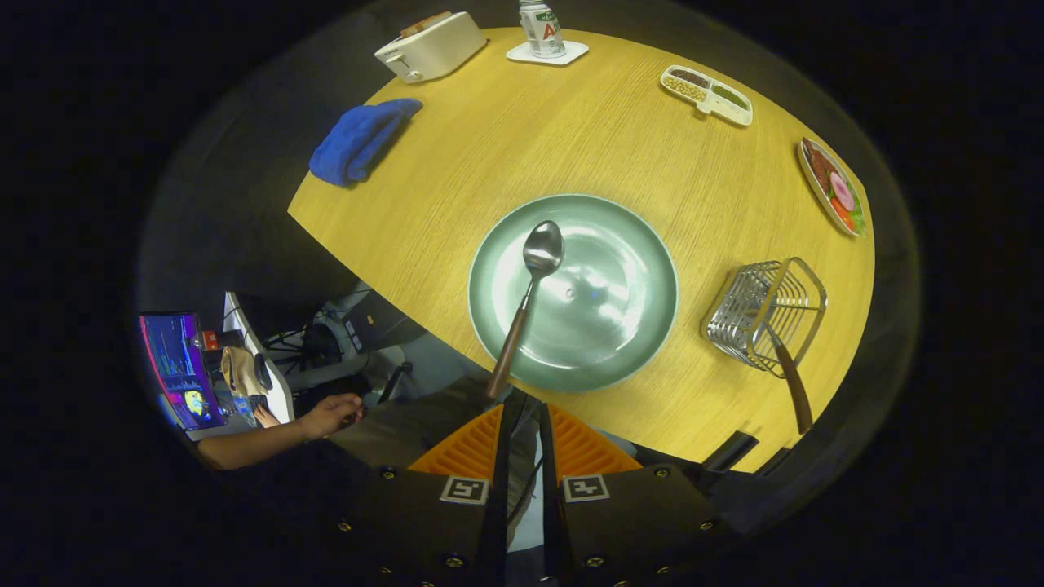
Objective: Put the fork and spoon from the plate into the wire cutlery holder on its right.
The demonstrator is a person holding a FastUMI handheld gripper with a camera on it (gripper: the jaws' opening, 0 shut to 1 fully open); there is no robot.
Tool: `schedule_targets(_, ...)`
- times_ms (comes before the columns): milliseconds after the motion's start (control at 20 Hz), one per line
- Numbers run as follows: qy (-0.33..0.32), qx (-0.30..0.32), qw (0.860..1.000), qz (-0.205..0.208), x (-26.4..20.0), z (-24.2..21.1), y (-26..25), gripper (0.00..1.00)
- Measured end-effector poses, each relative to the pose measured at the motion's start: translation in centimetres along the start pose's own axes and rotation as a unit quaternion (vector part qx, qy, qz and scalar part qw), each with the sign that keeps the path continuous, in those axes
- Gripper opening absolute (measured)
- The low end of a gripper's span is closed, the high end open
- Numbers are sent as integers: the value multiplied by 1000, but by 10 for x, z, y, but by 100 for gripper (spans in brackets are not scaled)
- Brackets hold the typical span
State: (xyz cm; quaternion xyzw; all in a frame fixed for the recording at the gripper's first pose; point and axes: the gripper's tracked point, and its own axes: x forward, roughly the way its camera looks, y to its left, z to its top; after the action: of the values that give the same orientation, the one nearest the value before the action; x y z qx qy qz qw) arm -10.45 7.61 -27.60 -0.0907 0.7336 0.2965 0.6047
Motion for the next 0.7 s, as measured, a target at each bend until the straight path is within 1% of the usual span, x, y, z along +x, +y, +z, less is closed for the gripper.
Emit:
schedule_targets(350, 9, 41, 999, 16, 46, 12, 14, 19)
schedule_targets(550, 21, 53, 998, 2, 72, 15, 10, 19)
schedule_targets(700, 32, 60, 998, 6, 84, 16, 10, 24)
